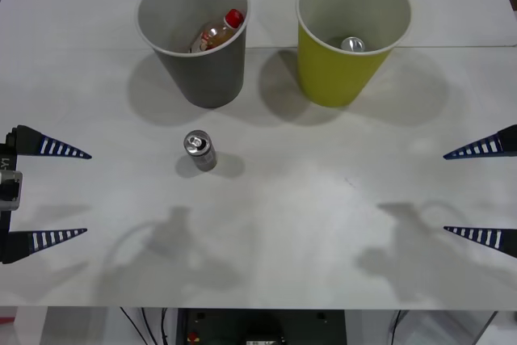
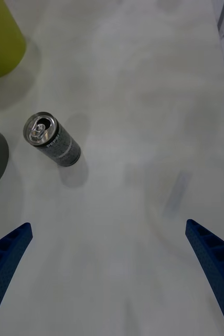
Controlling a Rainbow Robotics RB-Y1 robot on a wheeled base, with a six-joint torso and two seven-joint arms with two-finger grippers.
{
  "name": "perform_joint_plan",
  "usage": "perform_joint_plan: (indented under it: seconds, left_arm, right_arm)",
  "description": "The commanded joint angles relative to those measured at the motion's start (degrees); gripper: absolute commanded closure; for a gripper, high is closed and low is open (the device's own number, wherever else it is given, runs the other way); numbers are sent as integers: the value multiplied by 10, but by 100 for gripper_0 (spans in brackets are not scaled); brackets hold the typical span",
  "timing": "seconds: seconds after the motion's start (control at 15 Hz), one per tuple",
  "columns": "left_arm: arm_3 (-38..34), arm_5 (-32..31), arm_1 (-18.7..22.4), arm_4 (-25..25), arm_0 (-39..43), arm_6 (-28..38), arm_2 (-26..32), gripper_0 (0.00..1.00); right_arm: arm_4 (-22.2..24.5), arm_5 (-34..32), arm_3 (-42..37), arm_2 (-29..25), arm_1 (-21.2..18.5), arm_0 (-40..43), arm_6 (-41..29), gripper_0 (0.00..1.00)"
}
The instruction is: Put the can into the green bin and the plastic bottle into the gray bin
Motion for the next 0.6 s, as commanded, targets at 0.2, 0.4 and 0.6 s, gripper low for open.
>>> perform_joint_plan:
  seconds: [0.2,0.4,0.6]
  left_arm:
    - [23,-2,-8,8,8,3,-8,0]
    - [29,-1,-10,22,7,6,-8,0]
    - [46,4,-29,39,7,11,-8,0]
  right_arm:
    - [0,0,0,0,0,0,0,0]
    - [0,0,0,0,0,0,0,0]
    - [0,0,0,0,0,0,0,0]
